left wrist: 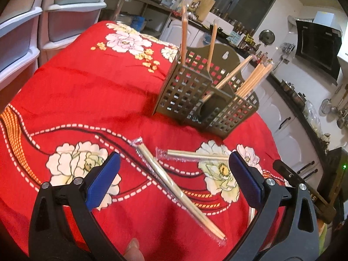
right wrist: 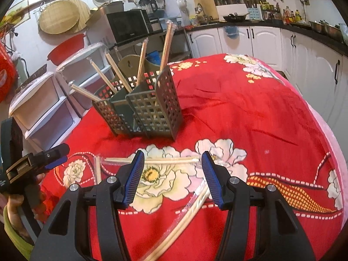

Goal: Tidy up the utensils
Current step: 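Withdraw both open grippers from the caddy toward the remaining wrapped chopsticks, then close the left gripper on a wrapped chopstick while the right gripper grasps another, then lift both held chopsticks and carry them over the grey caddy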

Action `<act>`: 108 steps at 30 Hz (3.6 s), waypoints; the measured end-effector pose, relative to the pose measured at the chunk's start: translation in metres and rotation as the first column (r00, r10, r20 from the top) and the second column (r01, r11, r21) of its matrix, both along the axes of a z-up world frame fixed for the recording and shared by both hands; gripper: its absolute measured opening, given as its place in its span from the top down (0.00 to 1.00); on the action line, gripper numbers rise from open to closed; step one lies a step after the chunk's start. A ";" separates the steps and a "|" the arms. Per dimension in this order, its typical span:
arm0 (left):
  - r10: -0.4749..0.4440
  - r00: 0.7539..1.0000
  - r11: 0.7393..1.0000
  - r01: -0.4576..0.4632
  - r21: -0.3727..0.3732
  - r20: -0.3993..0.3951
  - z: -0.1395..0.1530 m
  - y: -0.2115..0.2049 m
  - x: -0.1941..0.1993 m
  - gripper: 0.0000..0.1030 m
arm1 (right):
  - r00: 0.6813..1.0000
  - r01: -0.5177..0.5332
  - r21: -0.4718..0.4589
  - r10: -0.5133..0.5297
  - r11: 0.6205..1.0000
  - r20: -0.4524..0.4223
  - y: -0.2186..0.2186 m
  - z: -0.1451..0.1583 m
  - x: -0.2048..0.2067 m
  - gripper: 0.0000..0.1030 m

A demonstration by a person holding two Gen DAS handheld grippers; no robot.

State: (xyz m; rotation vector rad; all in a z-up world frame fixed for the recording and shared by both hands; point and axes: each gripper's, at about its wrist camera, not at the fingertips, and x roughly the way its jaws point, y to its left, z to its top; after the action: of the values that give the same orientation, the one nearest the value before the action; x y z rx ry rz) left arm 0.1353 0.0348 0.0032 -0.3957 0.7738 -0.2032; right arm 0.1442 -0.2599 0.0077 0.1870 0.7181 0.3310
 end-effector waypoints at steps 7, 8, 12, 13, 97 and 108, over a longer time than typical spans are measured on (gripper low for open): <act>-0.006 0.999 1.000 0.007 0.019 -0.043 -0.014 -0.006 0.002 0.11 | 1.000 -0.001 -0.007 0.001 1.000 -0.030 0.000 -0.007 -0.003 0.46; -0.008 0.999 1.000 0.009 0.024 -0.049 -0.016 -0.007 0.003 0.11 | 0.999 0.002 -0.009 -0.003 1.000 -0.036 -0.001 -0.009 -0.003 0.46; -0.013 0.997 0.999 0.017 0.045 -0.077 -0.026 -0.014 0.007 0.11 | 0.998 0.011 -0.016 -0.012 1.000 -0.067 -0.003 -0.016 0.000 0.46; -0.014 0.996 0.998 0.018 0.056 -0.086 -0.029 -0.016 0.008 0.11 | 0.997 0.013 -0.016 -0.014 1.000 -0.077 -0.003 -0.019 0.001 0.46; -0.096 0.942 0.995 0.103 -0.007 0.322 0.135 -0.011 0.008 1.00 | 0.952 -0.145 0.106 0.110 0.984 0.285 0.037 0.118 0.014 0.95; -0.118 0.916 0.993 0.115 0.032 0.383 0.167 -0.029 0.025 1.00 | 0.931 -0.134 0.111 0.087 0.985 0.353 0.036 0.141 0.024 0.95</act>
State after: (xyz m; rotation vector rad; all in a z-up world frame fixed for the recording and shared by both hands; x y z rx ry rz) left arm 0.1601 0.0053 0.1704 -0.2884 0.4099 -0.3775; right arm 0.1686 -0.2244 0.1486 0.2081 0.3559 0.5067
